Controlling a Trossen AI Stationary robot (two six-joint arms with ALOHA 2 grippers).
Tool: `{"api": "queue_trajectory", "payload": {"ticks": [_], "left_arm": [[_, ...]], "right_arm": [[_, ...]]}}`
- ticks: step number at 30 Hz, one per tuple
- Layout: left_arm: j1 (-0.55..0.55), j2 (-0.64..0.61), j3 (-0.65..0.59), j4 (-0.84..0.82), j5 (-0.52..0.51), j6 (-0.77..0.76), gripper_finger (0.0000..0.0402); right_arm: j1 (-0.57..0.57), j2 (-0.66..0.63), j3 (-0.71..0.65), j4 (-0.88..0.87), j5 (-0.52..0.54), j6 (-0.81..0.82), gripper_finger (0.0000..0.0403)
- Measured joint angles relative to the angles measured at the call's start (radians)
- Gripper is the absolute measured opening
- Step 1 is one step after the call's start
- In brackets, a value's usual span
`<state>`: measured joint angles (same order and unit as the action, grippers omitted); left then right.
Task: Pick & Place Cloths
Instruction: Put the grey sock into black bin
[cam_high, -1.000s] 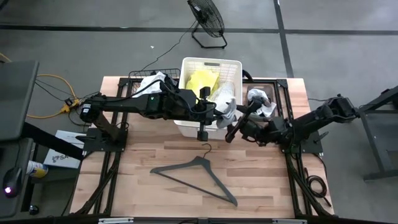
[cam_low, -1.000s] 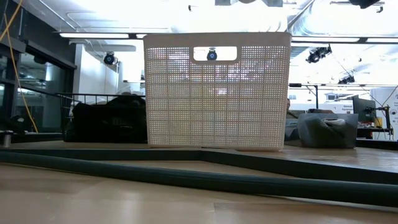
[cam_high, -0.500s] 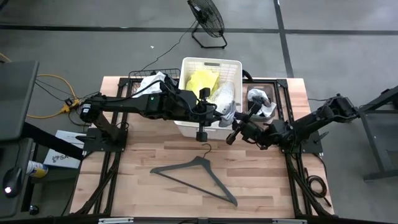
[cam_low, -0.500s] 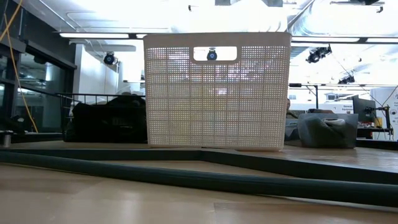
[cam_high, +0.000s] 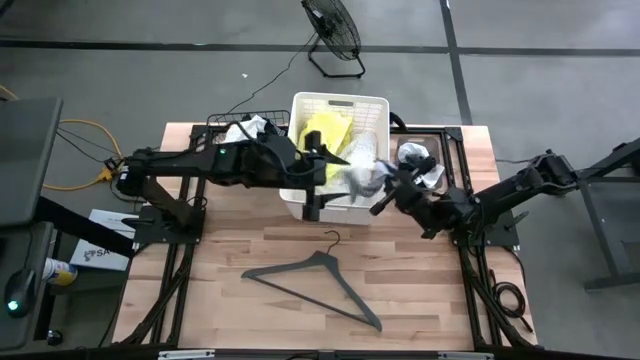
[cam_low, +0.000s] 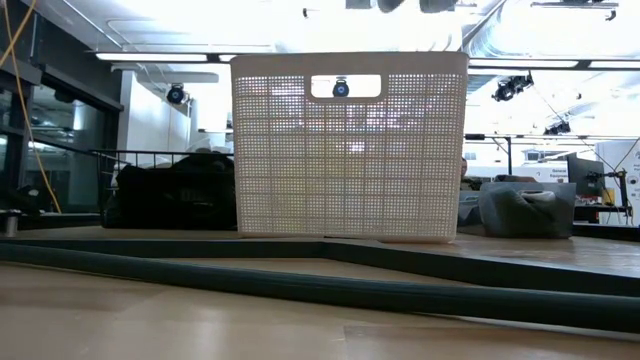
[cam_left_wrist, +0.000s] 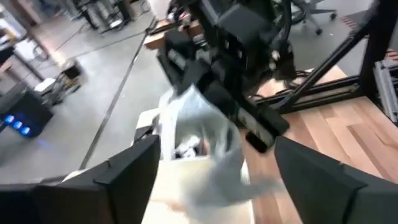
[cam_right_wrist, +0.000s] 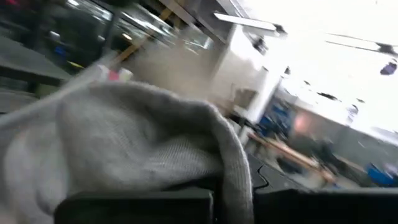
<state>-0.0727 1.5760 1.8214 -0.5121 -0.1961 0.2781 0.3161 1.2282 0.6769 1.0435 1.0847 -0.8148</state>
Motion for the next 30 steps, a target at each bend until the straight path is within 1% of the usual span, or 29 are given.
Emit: {"api": "queue_trajectory", "payload": {"ticks": [2, 4, 8, 9, 11, 14, 16, 20, 24, 30], "left_arm": [[0.000, -0.025, 0.000, -0.032, -0.034, -0.021, 0.0322], [0.000, -0.049, 0.001, -0.052, -0.073, -0.059, 0.0332], [0.000, -0.093, 0.001, -0.116, -0.102, -0.149, 0.0337], [0.000, -0.104, 0.001, -0.145, -0.102, -0.172, 0.0337], [0.000, -0.119, 0.001, -0.166, -0.102, -0.219, 0.0337], [0.000, -0.133, 0.002, -0.225, -0.101, -0.269, 0.0338], [0.000, -0.133, 0.002, -0.265, -0.098, -0.289, 0.0338], [0.000, -0.134, 0.001, -0.324, -0.056, -0.325, 0.0338], [0.000, -0.135, 0.001, -0.358, -0.020, -0.360, 0.0338], [-0.023, -0.135, 0.001, -0.387, -0.029, -0.384, 0.0338]], "right_arm": [[-0.003, -0.029, 0.000, -0.026, 0.058, 0.000, 0.0004], [-0.010, -0.060, 0.000, -0.060, 0.142, -0.001, 0.0004], [-0.042, -0.118, 0.000, -0.151, 0.330, -0.034, 0.0004], [-0.054, -0.132, 0.000, -0.184, 0.353, -0.034, 0.0004], [-0.079, -0.164, 0.000, -0.250, 0.368, -0.016, 0.0004], [-0.128, -0.196, -0.001, -0.283, 0.412, 0.008, 0.0004], [-0.172, -0.214, -0.001, -0.302, 0.419, 0.015, 0.0004], [-0.286, -0.227, -0.001, -0.364, 0.432, 0.049, 0.0004], [-0.396, -0.227, -0.001, -0.526, 0.482, 0.106, 0.0004], [-0.515, -0.225, -0.001, -0.806, 0.487, 0.233, 0.0004]]}}
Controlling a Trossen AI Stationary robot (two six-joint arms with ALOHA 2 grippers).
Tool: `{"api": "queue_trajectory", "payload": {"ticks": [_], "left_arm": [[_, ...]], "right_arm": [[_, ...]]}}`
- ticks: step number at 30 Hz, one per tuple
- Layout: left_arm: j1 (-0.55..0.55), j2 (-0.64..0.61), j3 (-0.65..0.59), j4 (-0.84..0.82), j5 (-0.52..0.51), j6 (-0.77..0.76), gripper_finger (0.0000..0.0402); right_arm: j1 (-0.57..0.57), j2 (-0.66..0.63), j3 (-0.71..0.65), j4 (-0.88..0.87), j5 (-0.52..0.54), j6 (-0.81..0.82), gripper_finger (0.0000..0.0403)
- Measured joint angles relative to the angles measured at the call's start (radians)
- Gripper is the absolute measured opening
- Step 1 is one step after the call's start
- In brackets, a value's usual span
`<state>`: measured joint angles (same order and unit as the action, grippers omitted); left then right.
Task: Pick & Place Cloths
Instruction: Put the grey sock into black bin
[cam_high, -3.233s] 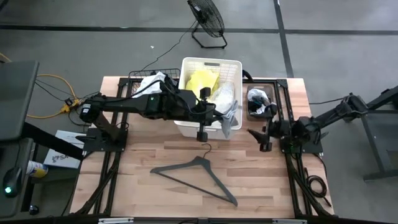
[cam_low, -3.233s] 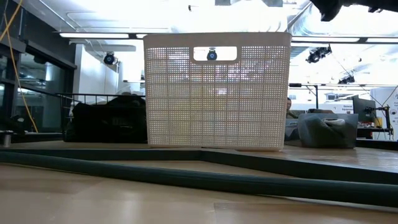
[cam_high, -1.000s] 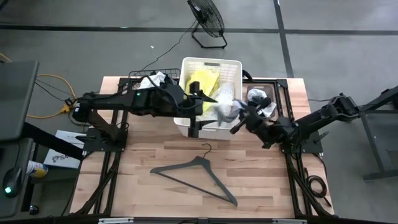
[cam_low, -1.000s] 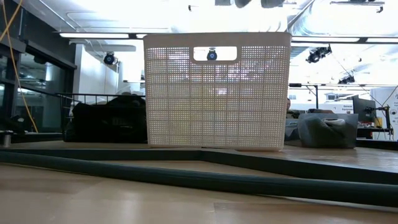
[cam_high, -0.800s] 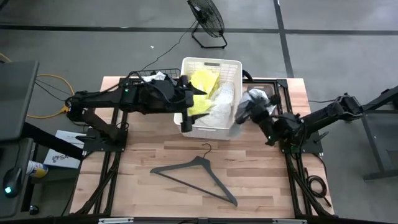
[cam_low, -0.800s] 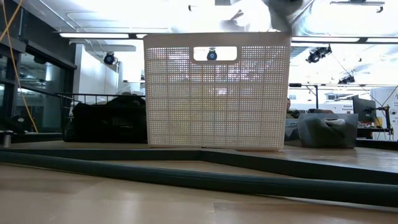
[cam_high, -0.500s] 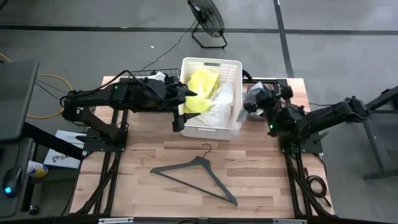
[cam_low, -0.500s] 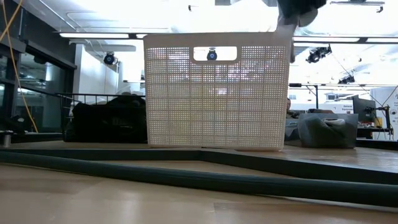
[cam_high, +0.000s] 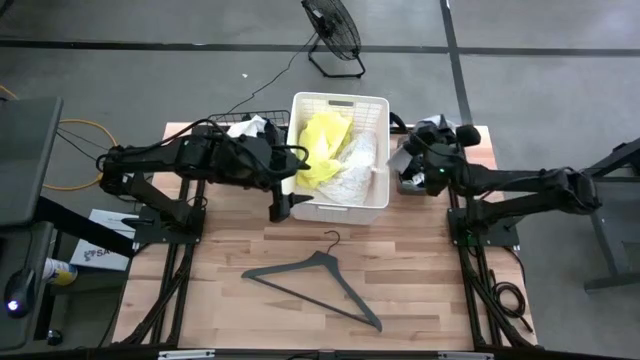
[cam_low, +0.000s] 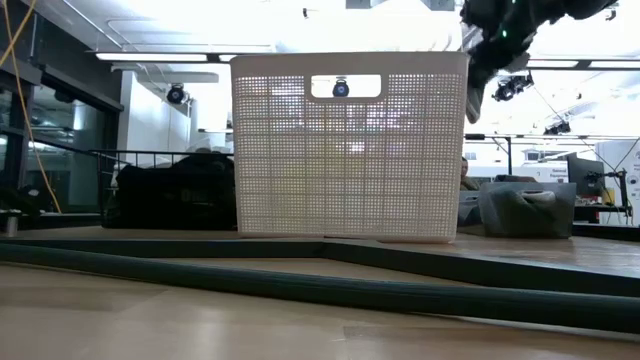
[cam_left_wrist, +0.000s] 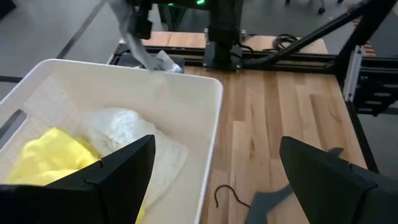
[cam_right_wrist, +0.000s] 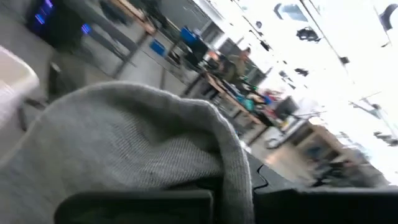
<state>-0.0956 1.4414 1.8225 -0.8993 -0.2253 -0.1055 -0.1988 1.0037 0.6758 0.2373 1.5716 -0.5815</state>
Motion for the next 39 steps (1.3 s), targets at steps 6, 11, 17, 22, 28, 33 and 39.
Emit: {"api": "queue_trajectory", "payload": {"ticks": [6, 11, 17, 22, 28, 33, 39], "left_arm": [[-0.036, 0.000, 0.000, -0.019, -0.002, 0.000, 0.0338], [-0.051, 0.000, 0.000, -0.017, -0.006, -0.004, 0.0338], [-0.049, 0.000, 0.000, -0.017, -0.006, -0.004, 0.0338], [-0.049, 0.000, 0.000, -0.017, -0.006, -0.005, 0.0338], [-0.049, 0.000, 0.000, -0.020, -0.006, -0.012, 0.0338], [-0.049, 0.000, 0.000, -0.022, -0.006, -0.013, 0.0338], [-0.049, 0.000, 0.000, -0.037, -0.005, -0.013, 0.0338]], "right_arm": [[-0.097, 0.002, 0.000, -0.299, -0.013, 0.138, 0.0004], [-0.161, 0.003, 0.000, -0.557, -0.189, 0.305, 0.0004], [-0.292, 0.004, 0.000, -0.859, -0.564, 0.613, 0.0004], [-0.380, 0.039, 0.000, -0.958, -0.777, 0.740, 0.0004], [-0.397, 0.133, 0.000, -0.949, -0.814, 0.739, 0.0004], [-0.462, 0.233, 0.000, -0.920, -0.929, 0.704, 0.0004], [-0.564, 0.345, 0.000, -0.913, -1.162, 0.784, 0.0004]]}}
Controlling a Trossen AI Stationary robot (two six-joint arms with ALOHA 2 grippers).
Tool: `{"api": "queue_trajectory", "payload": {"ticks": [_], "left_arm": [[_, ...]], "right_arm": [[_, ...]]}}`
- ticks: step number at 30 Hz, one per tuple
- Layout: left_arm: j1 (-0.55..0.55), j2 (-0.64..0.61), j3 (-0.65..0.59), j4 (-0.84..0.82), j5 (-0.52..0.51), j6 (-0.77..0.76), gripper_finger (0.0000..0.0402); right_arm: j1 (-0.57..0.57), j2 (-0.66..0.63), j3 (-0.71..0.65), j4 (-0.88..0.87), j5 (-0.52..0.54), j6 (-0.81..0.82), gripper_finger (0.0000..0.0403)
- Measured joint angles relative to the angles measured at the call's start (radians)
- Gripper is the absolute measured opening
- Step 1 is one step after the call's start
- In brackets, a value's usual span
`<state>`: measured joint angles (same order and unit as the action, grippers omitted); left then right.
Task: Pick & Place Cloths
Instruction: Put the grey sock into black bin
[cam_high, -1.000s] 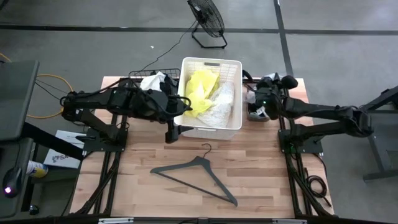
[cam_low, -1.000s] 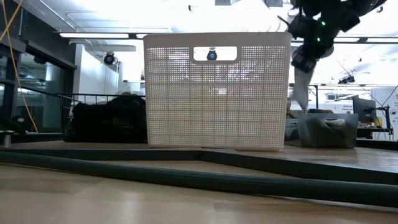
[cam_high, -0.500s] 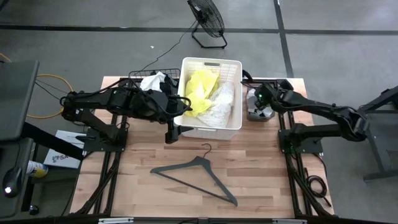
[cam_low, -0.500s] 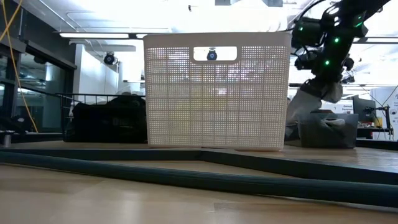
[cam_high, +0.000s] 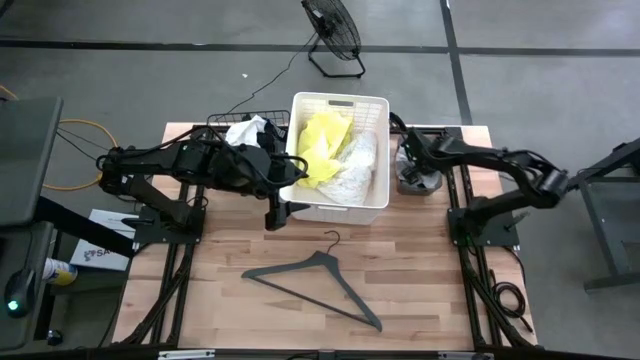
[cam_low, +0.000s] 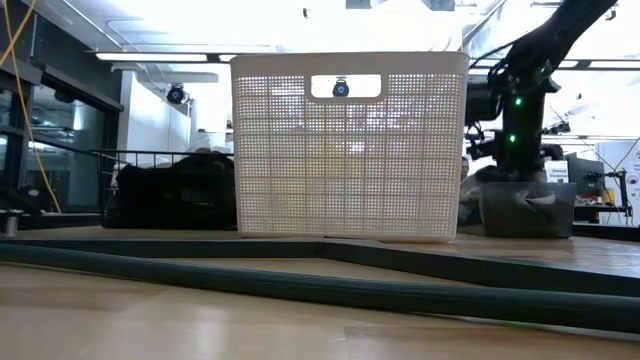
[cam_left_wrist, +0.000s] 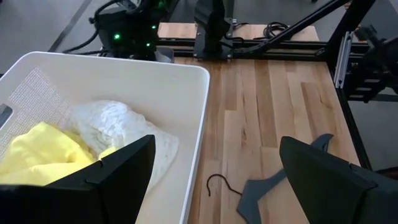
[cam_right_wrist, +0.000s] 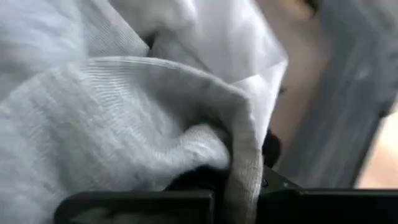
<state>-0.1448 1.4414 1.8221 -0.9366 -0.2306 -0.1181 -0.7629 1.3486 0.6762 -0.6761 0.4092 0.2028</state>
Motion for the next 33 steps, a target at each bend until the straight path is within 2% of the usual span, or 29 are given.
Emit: {"api": "queue_trajectory", "payload": {"ticks": [3, 8, 19, 23, 27, 33], "left_arm": [[0.000, 0.000, 0.000, -0.005, 0.000, 0.000, 0.0338], [0.000, 0.000, 0.000, -0.010, 0.001, -0.009, 0.0338], [0.000, 0.000, 0.000, -0.017, 0.001, -0.018, 0.0338], [0.000, 0.000, 0.000, -0.032, 0.002, -0.019, 0.0338], [0.000, 0.000, 0.000, -0.075, 0.012, -0.044, 0.0338], [0.000, 0.000, 0.000, -0.086, 0.034, -0.059, 0.0338]], "right_arm": [[-0.040, 0.056, 0.001, 0.008, -0.052, 0.026, 0.0004], [-0.075, 0.132, 0.008, 0.032, -0.050, 0.041, 0.0004], [-0.061, 0.145, 0.008, 0.063, -0.104, 0.068, 0.0004], [-0.061, 0.146, 0.007, 0.072, -0.085, 0.115, 0.0008], [-0.059, 0.139, 0.006, 0.071, -0.046, 0.178, 0.0029], [-0.055, 0.052, 0.002, 0.054, -0.056, 0.179, 0.0084]]}}
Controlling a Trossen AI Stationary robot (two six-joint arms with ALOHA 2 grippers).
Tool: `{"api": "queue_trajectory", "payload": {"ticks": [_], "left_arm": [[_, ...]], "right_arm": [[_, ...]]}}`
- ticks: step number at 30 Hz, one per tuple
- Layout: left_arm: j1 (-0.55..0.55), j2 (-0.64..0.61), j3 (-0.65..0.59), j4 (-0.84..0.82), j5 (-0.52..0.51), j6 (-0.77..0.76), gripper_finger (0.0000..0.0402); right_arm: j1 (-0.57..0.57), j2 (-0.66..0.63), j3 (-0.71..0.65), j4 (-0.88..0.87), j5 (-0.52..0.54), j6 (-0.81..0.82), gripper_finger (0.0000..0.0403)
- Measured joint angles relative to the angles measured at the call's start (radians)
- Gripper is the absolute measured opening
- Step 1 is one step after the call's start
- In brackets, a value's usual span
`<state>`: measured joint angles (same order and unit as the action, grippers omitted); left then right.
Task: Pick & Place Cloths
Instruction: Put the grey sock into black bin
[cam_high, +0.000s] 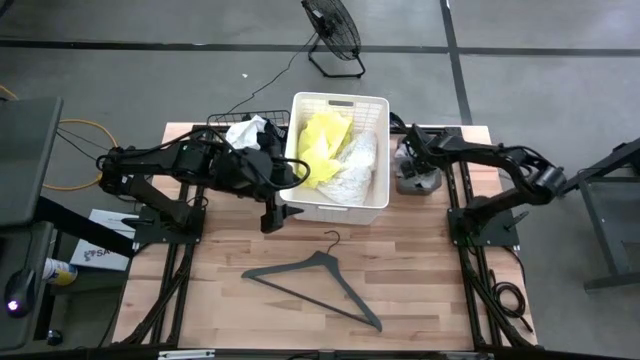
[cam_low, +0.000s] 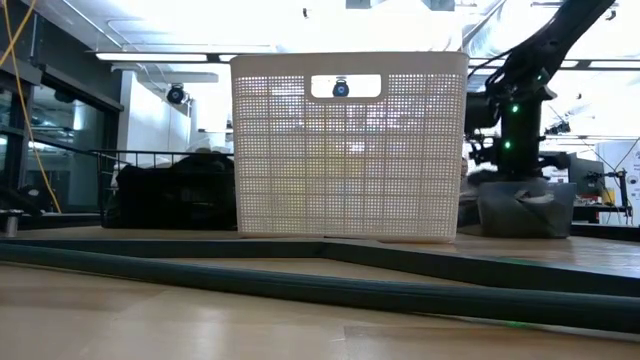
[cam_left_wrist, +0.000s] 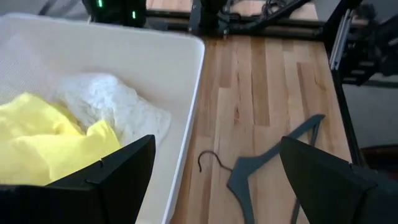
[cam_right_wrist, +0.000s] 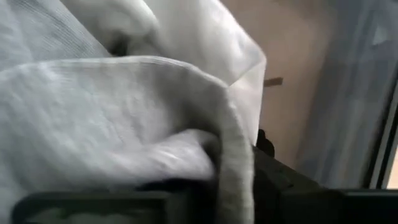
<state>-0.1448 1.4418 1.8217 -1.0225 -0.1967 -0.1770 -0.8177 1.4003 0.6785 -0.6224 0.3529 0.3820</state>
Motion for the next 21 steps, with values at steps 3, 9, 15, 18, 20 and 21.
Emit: {"api": "queue_trajectory", "payload": {"ticks": [3, 9, 15, 18, 20, 21], "left_arm": [[0.000, 0.000, 0.000, -0.036, 0.001, -0.004, 0.0338], [0.000, 0.000, 0.000, -0.071, 0.000, -0.004, 0.0338], [0.000, 0.000, 0.000, -0.071, -0.004, -0.004, 0.0338], [0.000, 0.000, 0.000, -0.071, -0.004, -0.004, 0.0338], [0.000, 0.000, 0.000, -0.071, -0.005, -0.004, 0.0338], [0.000, 0.000, 0.000, -0.071, -0.005, -0.004, 0.0338]], "right_arm": [[0.000, -0.065, 0.000, -0.006, -0.029, -0.006, 0.0122], [0.000, -0.190, 0.000, -0.033, -0.049, -0.012, 0.0212], [0.000, -0.294, 0.001, -0.039, -0.038, 0.009, 0.0273], [0.001, -0.328, 0.001, -0.016, -0.077, 0.008, 0.0281], [0.013, -0.341, 0.002, 0.020, -0.131, 0.002, 0.0280], [0.022, -0.342, 0.002, 0.045, -0.161, -0.003, 0.0279]]}}
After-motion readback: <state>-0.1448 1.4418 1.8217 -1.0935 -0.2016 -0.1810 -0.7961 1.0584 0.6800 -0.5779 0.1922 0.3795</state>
